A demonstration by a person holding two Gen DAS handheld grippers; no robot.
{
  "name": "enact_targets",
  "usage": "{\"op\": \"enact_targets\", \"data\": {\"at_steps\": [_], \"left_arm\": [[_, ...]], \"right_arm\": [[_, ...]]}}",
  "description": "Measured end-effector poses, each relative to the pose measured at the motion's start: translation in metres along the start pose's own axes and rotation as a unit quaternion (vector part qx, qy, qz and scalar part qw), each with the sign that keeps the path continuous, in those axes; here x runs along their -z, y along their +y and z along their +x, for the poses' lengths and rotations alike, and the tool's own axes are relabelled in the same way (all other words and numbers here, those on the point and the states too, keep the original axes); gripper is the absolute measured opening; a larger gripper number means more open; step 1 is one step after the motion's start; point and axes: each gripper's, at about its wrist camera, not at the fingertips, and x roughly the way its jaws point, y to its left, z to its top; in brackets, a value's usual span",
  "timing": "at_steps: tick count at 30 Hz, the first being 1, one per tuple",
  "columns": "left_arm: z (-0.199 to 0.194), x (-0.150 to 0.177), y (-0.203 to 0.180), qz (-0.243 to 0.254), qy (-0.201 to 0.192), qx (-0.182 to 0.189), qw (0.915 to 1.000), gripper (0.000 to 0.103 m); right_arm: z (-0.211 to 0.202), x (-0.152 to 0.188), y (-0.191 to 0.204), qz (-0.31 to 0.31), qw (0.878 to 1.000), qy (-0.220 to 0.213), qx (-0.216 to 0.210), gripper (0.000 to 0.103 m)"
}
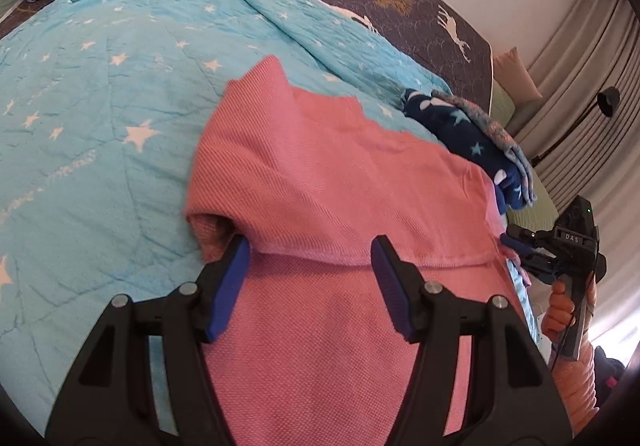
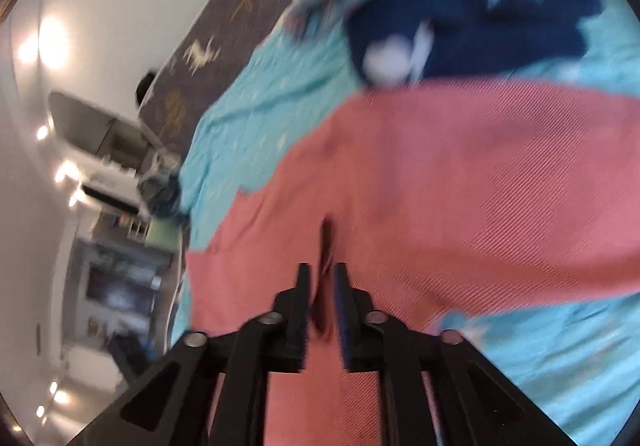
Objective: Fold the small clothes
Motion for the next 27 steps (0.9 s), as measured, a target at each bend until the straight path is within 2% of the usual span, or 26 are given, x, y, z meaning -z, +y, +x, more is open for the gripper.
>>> {"op": "enact_targets", "data": {"at_steps": [1, 2, 4, 8, 9, 11, 12, 14, 18, 20, 23, 27], "left_arm": [[0.001, 0.0, -0.001, 0.001, 0.001, 0.001, 1.0, 0.064], [0.001, 0.0, -0.001, 0.001, 0.002, 0.002, 1.0, 0.064], [0.002, -0.002, -0.001, -0.001, 0.002, 0.012, 0.9999, 0.067], [0.011, -0.005, 0.001, -0.024, 0.011, 0.042, 0.9988, 0.069], [0.012, -0.004, 0.0, -0.025, 0.01, 0.043, 0.9987, 0.069], [0.012, -0.003, -0.002, -0.02, 0.01, 0.05, 0.9985, 0.069], [0.011, -0.003, -0.002, -0.018, 0.011, 0.051, 0.9985, 0.069], [0.009, -0.002, -0.002, -0.016, 0.011, 0.059, 0.9981, 0.069], [0.007, 0.0, -0.002, -0.007, 0.01, 0.051, 0.9986, 0.07], [0.007, 0.001, -0.003, -0.006, 0.009, 0.05, 0.9987, 0.07], [0.008, 0.003, -0.007, 0.002, 0.011, 0.045, 0.9989, 0.07], [0.004, 0.005, -0.012, 0.012, 0.003, 0.028, 0.9995, 0.07]], "right_arm": [[0.009, 0.004, 0.004, -0.011, 1.0, 0.017, 0.0, 0.039], [0.017, 0.006, 0.008, -0.018, 0.999, 0.03, 0.002, 0.054], [0.032, 0.007, 0.013, -0.023, 0.999, 0.047, 0.006, 0.057], [0.056, -0.007, 0.024, -0.037, 0.998, 0.048, 0.0, 0.061], [0.063, -0.012, 0.028, -0.037, 0.998, 0.045, -0.001, 0.048], [0.074, -0.015, 0.035, -0.04, 0.998, 0.053, -0.011, 0.005], [0.078, -0.016, 0.039, -0.034, 0.998, 0.054, -0.009, 0.002], [0.066, -0.018, 0.053, -0.041, 0.999, 0.018, -0.019, 0.002], [0.008, -0.025, 0.073, -0.052, 0.996, -0.063, -0.046, 0.002], [-0.016, -0.028, 0.073, -0.056, 0.993, -0.094, -0.035, 0.002], [-0.035, -0.028, 0.062, -0.059, 0.992, -0.109, -0.003, 0.002], [-0.028, -0.023, 0.029, -0.023, 0.996, -0.08, 0.023, 0.003]]}}
